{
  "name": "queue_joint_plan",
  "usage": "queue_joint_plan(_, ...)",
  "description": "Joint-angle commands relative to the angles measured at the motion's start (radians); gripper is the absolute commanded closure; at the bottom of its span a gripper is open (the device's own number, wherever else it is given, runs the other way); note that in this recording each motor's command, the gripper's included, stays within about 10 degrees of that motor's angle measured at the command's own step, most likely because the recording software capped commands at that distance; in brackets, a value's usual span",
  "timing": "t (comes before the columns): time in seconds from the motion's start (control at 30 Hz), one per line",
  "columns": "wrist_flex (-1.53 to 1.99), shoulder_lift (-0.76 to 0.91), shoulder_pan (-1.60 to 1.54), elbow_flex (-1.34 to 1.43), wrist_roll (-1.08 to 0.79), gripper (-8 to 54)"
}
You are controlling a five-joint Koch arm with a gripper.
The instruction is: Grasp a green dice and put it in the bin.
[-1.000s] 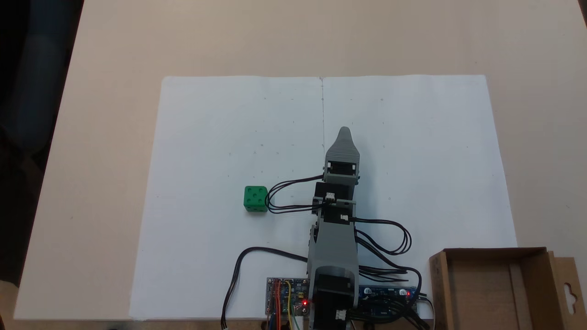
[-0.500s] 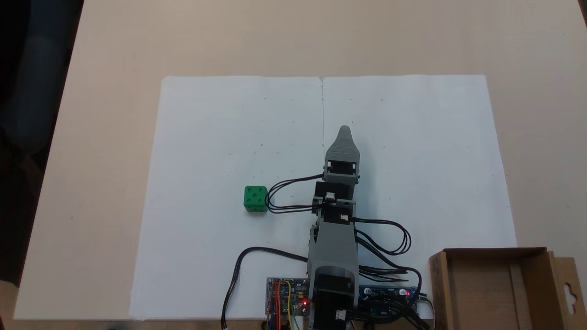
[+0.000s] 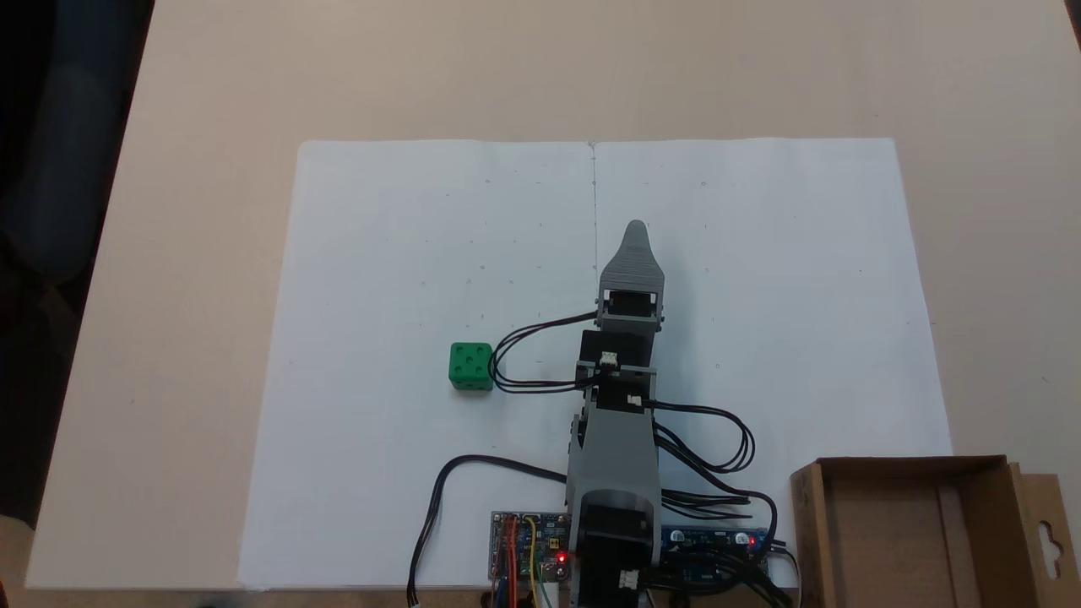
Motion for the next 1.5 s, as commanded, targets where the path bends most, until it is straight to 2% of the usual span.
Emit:
queue_joint_plan(0.0, 0.003, 0.115, -0.006, -0.080, -0.109, 4.0)
queue_joint_plan(0.37, 0.382, 0.112, -0.130, -0.431, -0.117, 4.0)
queue_joint_plan(0.8, 1.118, 0.112, -0.339, -0.824, -0.109, 4.0)
queue_joint_plan(0.97, 1.409, 0.110, -0.423, -0.951, 0.043, 4.0)
queue_joint_plan(1.17, 1.718, 0.110, -0.489, -0.971, 0.245, 3.2)
queue_joint_plan(1.37, 1.864, 0.098, -0.508, -1.062, 0.474, 2.0)
queue_joint_plan(1.47, 1.867, 0.046, -0.529, -1.127, 0.479, 1.9)
